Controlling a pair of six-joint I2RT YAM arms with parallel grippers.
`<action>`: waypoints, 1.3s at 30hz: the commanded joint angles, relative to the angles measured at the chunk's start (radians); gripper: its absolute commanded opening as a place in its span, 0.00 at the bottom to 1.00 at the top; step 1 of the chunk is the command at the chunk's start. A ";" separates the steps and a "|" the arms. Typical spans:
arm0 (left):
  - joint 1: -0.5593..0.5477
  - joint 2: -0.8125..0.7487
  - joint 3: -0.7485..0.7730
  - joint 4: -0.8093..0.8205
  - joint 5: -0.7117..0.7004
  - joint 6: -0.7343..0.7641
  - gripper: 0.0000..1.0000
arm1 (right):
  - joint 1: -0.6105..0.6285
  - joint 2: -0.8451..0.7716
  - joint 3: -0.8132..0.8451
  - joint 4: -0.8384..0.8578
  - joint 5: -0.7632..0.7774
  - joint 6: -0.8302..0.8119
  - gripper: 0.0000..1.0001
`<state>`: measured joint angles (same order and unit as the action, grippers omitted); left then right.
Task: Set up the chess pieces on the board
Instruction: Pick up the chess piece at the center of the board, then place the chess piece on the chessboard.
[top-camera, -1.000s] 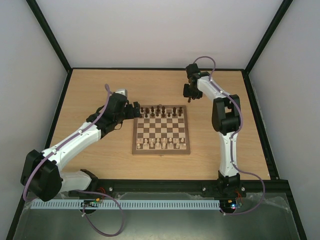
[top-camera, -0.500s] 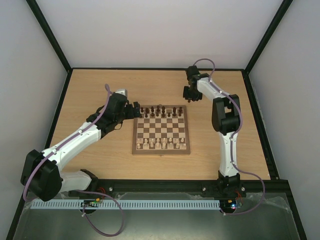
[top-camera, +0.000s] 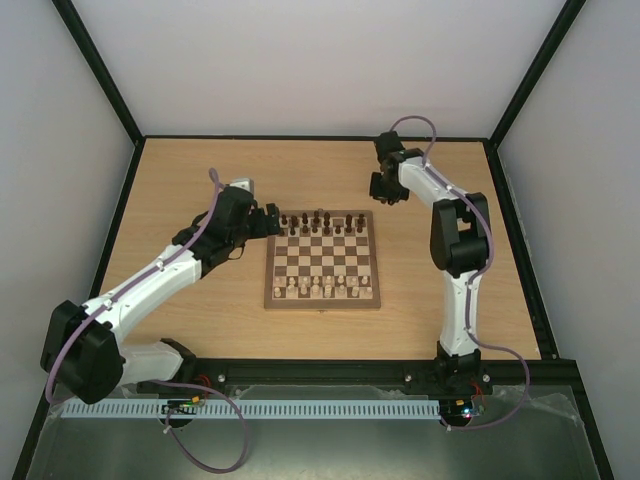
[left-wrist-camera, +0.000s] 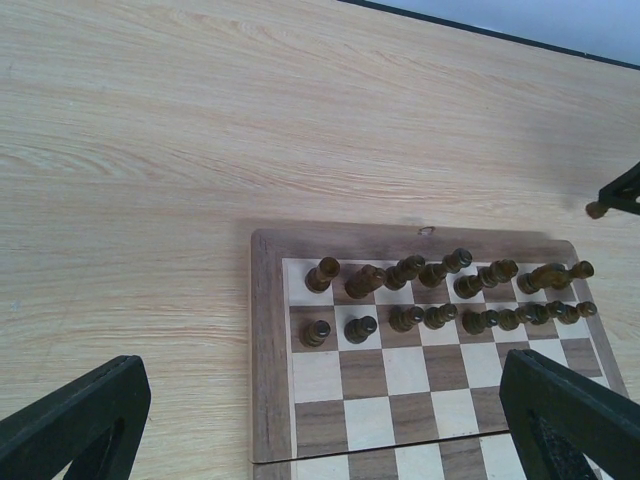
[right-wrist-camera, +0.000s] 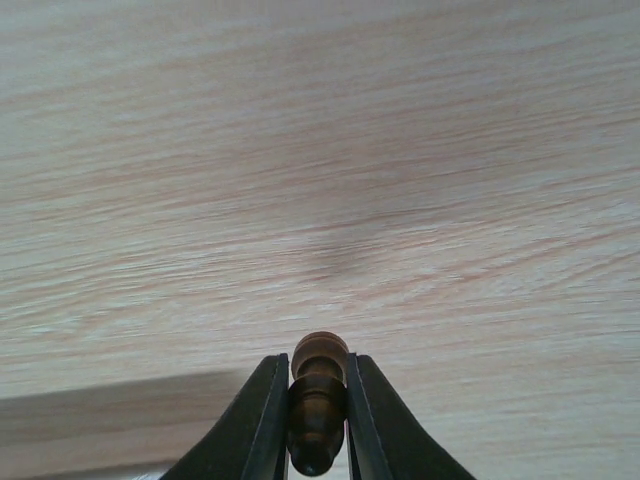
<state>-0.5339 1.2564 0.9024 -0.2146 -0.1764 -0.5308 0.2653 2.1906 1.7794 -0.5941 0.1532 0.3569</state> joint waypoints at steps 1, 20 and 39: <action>-0.005 -0.026 -0.012 0.014 -0.018 0.003 0.99 | 0.015 -0.100 -0.015 -0.001 0.027 0.010 0.14; -0.005 -0.063 -0.016 0.000 -0.028 -0.001 0.99 | 0.131 -0.296 -0.002 -0.062 0.026 -0.004 0.14; -0.006 -0.071 -0.012 -0.017 -0.043 -0.011 0.99 | 0.251 -0.233 0.071 -0.136 -0.046 -0.058 0.13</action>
<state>-0.5339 1.2068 0.9012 -0.2195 -0.2012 -0.5320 0.5034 1.9198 1.8103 -0.6552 0.1219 0.3248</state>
